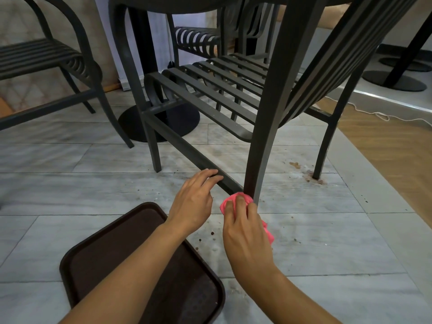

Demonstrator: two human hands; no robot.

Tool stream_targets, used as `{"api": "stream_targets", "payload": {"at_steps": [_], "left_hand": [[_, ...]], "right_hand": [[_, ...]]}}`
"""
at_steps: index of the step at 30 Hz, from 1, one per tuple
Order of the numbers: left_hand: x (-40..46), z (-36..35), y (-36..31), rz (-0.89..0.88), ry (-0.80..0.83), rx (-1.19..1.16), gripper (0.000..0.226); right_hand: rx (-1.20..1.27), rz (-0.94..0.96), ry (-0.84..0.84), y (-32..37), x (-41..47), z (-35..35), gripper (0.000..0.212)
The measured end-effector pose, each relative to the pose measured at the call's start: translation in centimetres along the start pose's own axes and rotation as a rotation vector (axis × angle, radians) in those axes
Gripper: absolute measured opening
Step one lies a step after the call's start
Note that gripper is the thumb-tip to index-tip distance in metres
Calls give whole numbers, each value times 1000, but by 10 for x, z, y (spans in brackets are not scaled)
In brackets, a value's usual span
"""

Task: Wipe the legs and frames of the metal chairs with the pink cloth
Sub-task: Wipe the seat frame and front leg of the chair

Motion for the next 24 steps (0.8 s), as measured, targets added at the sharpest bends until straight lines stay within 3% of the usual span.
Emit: {"api": "stream_targets", "payload": {"at_steps": [8,12,19,24], "left_hand": [[-4,-2,1,25,26,3,50],[-10,-2,0,43,19,-26,49],[-27,-1,-3,80,29,-89,47],[-47,4,0,150,82,-118,46]], "right_hand": [[121,-12,88,5,-9,-45,58],[217,20,37,4,-10,-49,49],[439,26,-13,-4,-17,-37,81],[493,76,-40,-9,-18,-16,76]]}}
Point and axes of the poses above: each hand's wrist, its own x-axis towards the middle knuckle, its own z-axis out of the back of the hand, y = z × x, the point moved 8 cm from there along x, towards the middle knuckle, and after that the axes turned 6 degrees about -y, right-handed, at the moved point
